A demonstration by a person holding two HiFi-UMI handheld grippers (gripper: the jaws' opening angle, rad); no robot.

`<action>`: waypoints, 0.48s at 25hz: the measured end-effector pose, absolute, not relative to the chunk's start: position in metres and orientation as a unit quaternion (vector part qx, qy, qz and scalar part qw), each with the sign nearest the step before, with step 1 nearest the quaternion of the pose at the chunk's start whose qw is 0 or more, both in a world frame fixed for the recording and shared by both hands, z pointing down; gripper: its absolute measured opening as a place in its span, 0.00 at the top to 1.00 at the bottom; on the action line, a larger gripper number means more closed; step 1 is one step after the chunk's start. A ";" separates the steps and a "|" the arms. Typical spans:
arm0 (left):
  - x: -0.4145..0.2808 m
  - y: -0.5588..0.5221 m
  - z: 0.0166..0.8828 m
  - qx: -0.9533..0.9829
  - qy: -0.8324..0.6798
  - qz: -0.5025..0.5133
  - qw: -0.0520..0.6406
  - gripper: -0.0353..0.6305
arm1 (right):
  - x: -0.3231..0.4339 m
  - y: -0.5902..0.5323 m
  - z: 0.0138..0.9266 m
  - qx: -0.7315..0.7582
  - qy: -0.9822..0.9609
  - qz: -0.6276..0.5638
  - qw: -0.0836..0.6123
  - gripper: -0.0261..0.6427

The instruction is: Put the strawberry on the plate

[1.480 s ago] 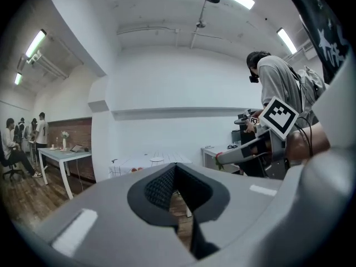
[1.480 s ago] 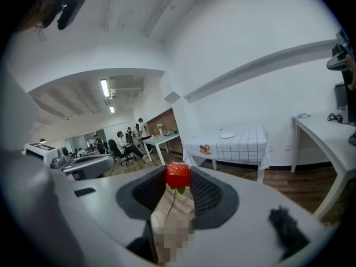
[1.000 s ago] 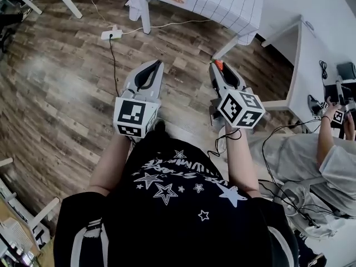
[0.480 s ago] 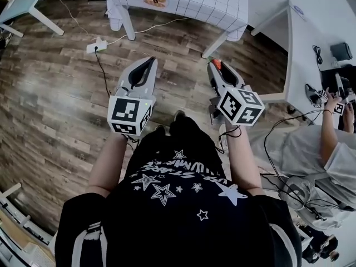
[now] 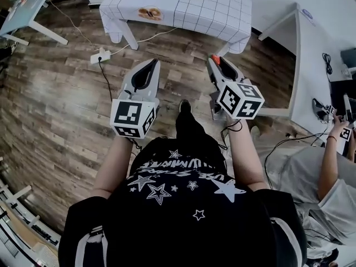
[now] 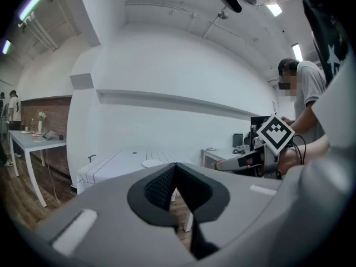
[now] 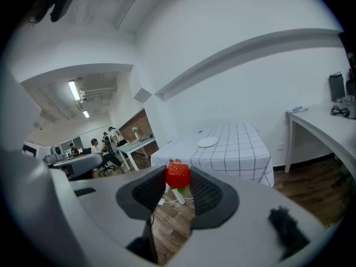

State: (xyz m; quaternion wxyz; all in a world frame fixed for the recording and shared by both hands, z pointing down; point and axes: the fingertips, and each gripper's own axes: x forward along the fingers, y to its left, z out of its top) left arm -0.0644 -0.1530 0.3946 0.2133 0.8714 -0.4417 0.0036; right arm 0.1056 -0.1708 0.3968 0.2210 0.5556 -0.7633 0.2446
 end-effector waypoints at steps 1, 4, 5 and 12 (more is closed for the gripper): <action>-0.056 -0.163 0.395 0.874 -0.438 0.006 0.212 0.94 | 0.112 -0.180 0.400 0.557 -0.762 0.249 0.218 0.75; -0.038 -0.187 0.398 0.875 -0.432 0.011 0.220 0.94 | 0.134 -0.203 0.405 0.564 -0.755 0.262 0.209 0.75; -0.034 -0.195 0.400 0.873 -0.433 0.012 0.225 0.94 | 0.141 -0.210 0.405 0.566 -0.753 0.263 0.208 0.75; 0.001 -0.244 0.408 0.870 -0.431 0.023 0.238 0.94 | 0.190 -0.257 0.394 0.583 -0.746 0.257 0.194 0.75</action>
